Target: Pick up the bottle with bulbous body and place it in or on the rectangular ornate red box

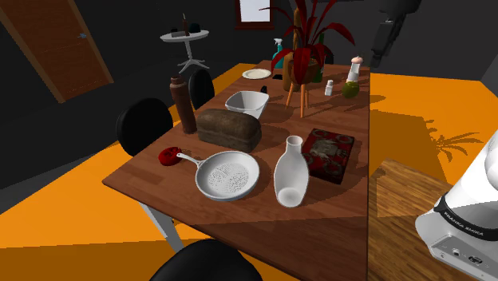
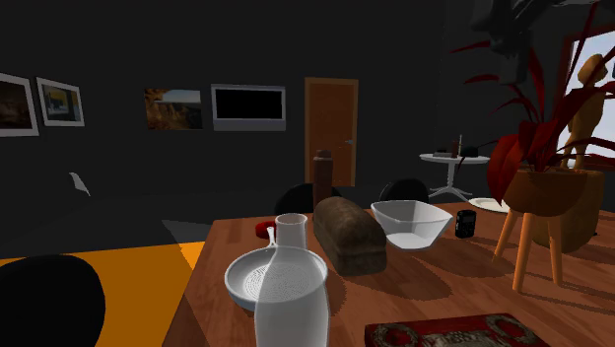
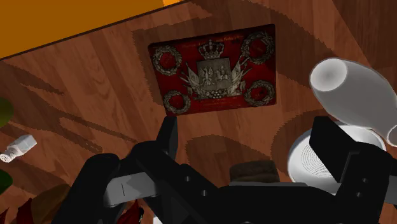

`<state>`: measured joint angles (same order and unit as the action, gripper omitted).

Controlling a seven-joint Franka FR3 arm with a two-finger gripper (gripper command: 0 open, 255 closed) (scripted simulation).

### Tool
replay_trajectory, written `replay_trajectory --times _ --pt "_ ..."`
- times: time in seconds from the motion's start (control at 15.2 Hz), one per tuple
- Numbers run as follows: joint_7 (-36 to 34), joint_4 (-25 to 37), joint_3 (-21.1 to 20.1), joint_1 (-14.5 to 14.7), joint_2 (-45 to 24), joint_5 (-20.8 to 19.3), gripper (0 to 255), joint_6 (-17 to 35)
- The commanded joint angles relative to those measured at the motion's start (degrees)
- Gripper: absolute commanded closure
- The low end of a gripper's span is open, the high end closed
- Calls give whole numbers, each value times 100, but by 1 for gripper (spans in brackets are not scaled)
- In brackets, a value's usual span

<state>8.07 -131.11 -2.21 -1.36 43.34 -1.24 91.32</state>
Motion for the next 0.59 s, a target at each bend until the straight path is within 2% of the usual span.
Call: replay_trajectory --times 0.0,0.53 --pt "0 0 0 0 0 0 0 0" --pt "-896 -501 -812 311 -384 558 0 875"
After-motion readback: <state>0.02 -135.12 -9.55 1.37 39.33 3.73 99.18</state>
